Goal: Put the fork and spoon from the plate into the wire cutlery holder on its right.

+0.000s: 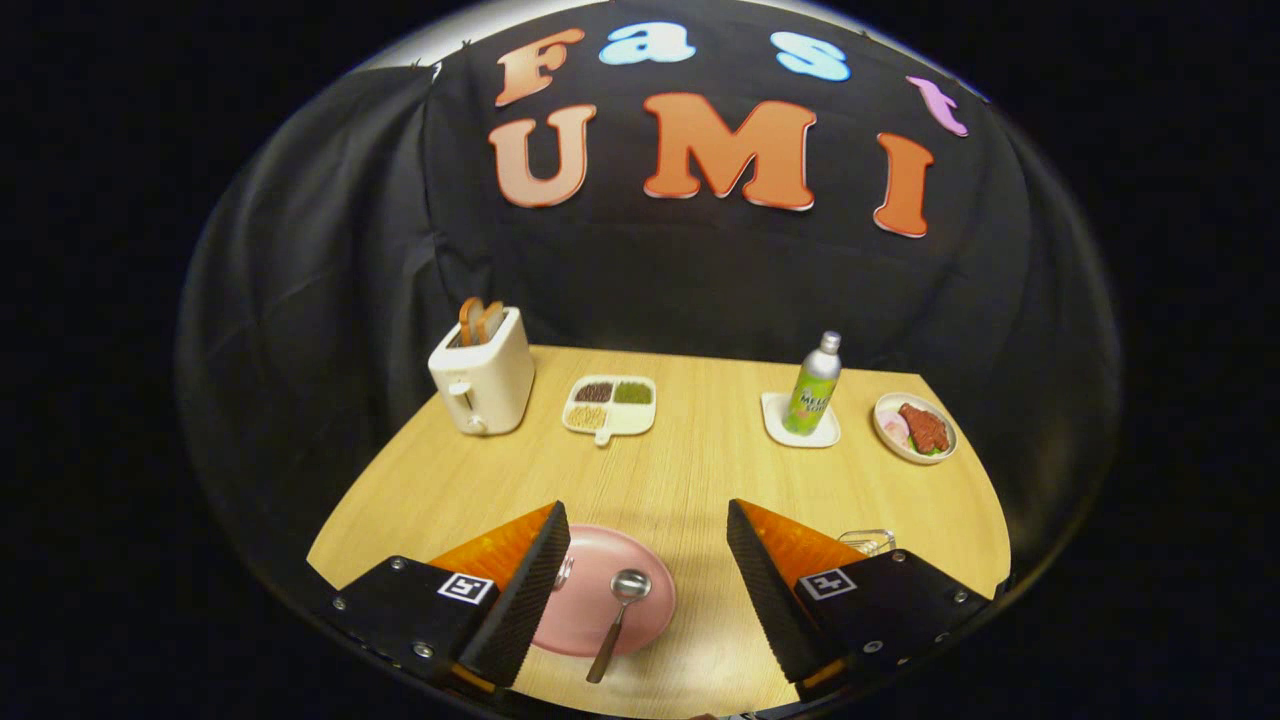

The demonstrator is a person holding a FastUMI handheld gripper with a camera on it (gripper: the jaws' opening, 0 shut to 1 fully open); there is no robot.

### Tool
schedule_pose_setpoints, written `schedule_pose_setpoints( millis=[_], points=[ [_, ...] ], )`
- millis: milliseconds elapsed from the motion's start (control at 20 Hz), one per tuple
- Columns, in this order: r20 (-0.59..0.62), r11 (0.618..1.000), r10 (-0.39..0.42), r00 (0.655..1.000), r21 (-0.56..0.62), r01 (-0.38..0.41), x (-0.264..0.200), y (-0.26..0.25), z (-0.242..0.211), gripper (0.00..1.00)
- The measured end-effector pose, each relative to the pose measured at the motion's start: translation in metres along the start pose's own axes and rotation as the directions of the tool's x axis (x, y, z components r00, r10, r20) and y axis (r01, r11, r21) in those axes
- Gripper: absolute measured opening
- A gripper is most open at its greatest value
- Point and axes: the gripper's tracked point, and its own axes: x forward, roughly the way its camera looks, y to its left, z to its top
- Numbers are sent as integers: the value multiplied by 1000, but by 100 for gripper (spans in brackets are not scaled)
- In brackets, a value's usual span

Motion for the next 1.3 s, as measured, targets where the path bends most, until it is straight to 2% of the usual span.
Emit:
schedule_pose_setpoints(
  millis=[250,400,600,800,950,1100,1300],
  points=[
    [-167,999,9,986,-32,-14,28,19,-61,88],
    [-262,999,5,965,-44,-17,42,24,-101,81],
    [-351,999,-13,936,-45,-3,51,25,-137,80],
    [-397,998,-13,918,-56,-10,53,27,-157,64],
    [-440,999,0,898,-40,-20,53,32,-173,55],
    [-468,998,-1,884,-56,-29,55,30,-184,38],
    [-488,999,-8,873,-40,-13,58,28,-191,24]
  ],
)
